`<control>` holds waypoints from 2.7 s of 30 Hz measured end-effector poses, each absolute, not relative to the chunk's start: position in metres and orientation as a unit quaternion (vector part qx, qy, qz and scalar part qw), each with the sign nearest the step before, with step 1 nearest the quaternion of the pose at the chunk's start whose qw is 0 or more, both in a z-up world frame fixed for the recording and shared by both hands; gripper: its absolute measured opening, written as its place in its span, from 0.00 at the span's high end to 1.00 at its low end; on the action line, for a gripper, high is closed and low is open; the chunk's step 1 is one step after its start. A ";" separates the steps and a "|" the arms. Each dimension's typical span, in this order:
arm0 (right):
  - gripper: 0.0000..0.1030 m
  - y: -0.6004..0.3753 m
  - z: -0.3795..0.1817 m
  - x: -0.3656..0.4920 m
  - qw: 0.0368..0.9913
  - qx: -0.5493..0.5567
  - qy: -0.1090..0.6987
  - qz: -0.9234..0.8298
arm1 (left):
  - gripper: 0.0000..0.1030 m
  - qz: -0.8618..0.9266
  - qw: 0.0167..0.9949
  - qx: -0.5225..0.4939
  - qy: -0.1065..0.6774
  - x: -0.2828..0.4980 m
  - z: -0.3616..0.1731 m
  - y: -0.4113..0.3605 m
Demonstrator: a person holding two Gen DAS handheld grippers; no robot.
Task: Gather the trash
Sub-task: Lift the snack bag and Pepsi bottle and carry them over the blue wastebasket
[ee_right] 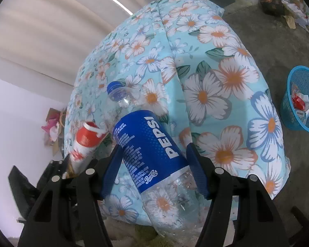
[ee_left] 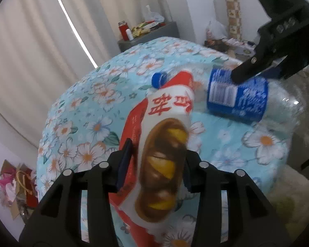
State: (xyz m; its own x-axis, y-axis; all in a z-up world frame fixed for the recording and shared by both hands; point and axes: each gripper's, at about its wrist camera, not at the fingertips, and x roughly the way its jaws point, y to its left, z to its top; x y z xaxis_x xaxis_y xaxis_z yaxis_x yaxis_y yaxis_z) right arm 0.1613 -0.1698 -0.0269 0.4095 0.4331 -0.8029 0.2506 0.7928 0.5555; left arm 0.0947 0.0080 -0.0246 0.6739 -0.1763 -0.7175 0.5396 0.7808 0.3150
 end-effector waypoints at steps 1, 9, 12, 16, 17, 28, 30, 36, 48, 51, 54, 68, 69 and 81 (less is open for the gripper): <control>0.39 -0.169 -0.026 0.162 0.778 0.312 0.542 0.060 | 0.61 -0.200 0.878 0.264 0.347 0.096 -0.025 0.008; 0.33 -0.147 -0.030 0.191 0.774 0.229 0.582 0.097 | 0.75 -0.191 0.882 0.237 0.359 0.113 -0.016 0.016; 0.33 -0.141 -0.035 0.197 0.768 0.221 0.591 0.110 | 0.76 -0.190 0.882 0.228 0.367 0.118 -0.012 0.018; 0.35 -0.132 -0.034 0.196 0.774 0.196 0.591 0.114 | 0.77 -0.186 0.881 0.222 0.375 0.123 -0.009 0.018; 0.35 -0.132 -0.034 0.195 0.775 0.196 0.589 0.114 | 0.77 -0.185 0.880 0.221 0.377 0.124 -0.008 0.018; 0.41 -0.155 -0.030 0.177 0.775 0.279 0.557 0.106 | 0.77 -0.185 0.880 0.220 0.377 0.126 -0.007 0.018; 0.41 -0.159 -0.030 0.175 0.776 0.288 0.552 0.102 | 0.77 -0.186 0.880 0.220 0.377 0.126 -0.007 0.018; 0.41 -0.159 -0.030 0.168 0.776 0.273 0.561 0.093 | 0.77 -0.186 0.880 0.220 0.377 0.126 -0.006 0.017; 0.40 -0.132 -0.043 0.184 0.769 0.230 0.588 0.099 | 0.77 -0.186 0.880 0.220 0.377 0.126 -0.007 0.018; 0.41 -0.138 -0.041 0.181 0.773 0.245 0.577 0.098 | 0.77 -0.186 0.881 0.220 0.376 0.126 -0.006 0.017; 0.42 -0.146 -0.037 0.174 0.775 0.260 0.568 0.095 | 0.78 -0.182 0.883 0.222 0.371 0.125 -0.004 0.017; 0.43 -0.202 -0.004 0.119 0.803 0.349 0.481 0.052 | 0.80 -0.213 0.899 0.224 0.309 0.117 0.039 0.006; 0.43 -0.208 0.000 0.113 0.806 0.354 0.471 0.047 | 0.80 -0.220 0.900 0.224 0.302 0.117 0.044 0.002; 0.43 -0.286 0.009 0.032 0.817 0.441 0.373 0.003 | 0.80 -0.302 0.886 0.239 0.257 0.099 0.080 -0.094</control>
